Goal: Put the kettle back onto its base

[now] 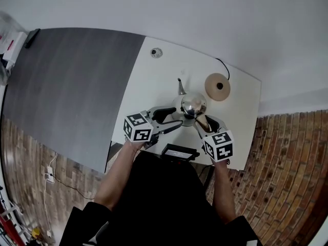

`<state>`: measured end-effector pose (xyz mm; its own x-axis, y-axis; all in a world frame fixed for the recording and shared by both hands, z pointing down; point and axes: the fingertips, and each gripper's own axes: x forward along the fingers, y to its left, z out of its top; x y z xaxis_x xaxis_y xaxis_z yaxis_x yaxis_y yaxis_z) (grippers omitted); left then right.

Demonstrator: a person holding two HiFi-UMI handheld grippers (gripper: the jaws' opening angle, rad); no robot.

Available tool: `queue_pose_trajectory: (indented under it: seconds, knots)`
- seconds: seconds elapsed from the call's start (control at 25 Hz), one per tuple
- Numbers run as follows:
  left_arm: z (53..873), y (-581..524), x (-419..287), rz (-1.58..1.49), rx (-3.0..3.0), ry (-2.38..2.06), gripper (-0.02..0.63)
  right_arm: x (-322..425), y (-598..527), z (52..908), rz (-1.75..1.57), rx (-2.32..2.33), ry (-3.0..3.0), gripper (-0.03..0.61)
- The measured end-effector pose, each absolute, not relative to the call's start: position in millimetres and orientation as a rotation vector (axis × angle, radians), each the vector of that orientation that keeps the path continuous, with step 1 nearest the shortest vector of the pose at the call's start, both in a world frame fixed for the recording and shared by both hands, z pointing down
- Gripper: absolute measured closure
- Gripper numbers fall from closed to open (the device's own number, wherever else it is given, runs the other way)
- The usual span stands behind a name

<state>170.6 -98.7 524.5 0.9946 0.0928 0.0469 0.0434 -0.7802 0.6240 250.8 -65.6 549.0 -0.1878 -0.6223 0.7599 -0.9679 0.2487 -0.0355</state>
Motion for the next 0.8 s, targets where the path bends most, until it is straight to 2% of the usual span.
queue_pose_trajectory:
  seconds: [0.8]
  knots:
    - [508.1, -109.9, 178.6, 0.046, 2.459, 0.087, 0.331, 272.6, -104.7, 491.8, 0.612, 1.717, -2.064, 0.422]
